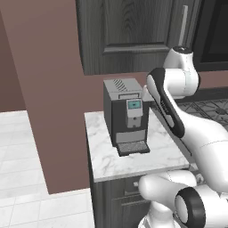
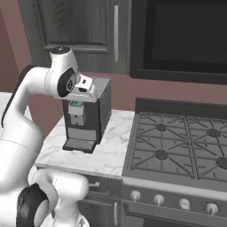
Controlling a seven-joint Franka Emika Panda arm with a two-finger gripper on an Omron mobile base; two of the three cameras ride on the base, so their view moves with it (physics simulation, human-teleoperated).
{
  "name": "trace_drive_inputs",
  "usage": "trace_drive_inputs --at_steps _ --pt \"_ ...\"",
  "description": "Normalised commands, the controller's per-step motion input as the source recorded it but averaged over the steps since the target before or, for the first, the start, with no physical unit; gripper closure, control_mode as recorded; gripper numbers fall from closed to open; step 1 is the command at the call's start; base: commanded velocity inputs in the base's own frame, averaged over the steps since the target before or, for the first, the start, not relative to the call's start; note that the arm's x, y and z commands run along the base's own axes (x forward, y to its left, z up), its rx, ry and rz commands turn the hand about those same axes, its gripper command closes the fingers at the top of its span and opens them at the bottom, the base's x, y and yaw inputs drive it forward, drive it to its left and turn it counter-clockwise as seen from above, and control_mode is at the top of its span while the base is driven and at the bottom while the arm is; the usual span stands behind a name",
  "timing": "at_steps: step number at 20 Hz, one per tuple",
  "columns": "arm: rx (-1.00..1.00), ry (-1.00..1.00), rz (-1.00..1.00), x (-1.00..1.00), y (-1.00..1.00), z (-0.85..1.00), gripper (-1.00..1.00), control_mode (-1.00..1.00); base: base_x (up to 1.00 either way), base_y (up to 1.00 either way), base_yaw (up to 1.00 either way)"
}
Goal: Move the shaker and mayonnaise from the cabinet to the dining counter.
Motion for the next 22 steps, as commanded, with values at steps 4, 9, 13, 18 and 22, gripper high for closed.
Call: trace_drive_inputs --at_steps 4,9,13,18,22 --pt "-0.01 -0.04 0.0 -0.06 0.0 0.0 -1.0 -1.0 0.0 0.0 0.0" --pt "-0.03 -0.36 0.0 -0.24 -0.03 0.09 -1.0 -1.0 0.0 0.0 0.0" --pt "0.0 -0.33 0.0 -0.2 -0.15 0.3 -1.0 -1.0 0.0 0.0 0.0" --pt "0.0 -0.32 -0.01 -0.14 -0.2 0.45 -1.0 -1.0 0.0 0.0 0.0" --pt "0.0 -0.19 -0.1 -0.07 -0.16 0.52 -1.0 -1.0 0.0 0.0 0.0"
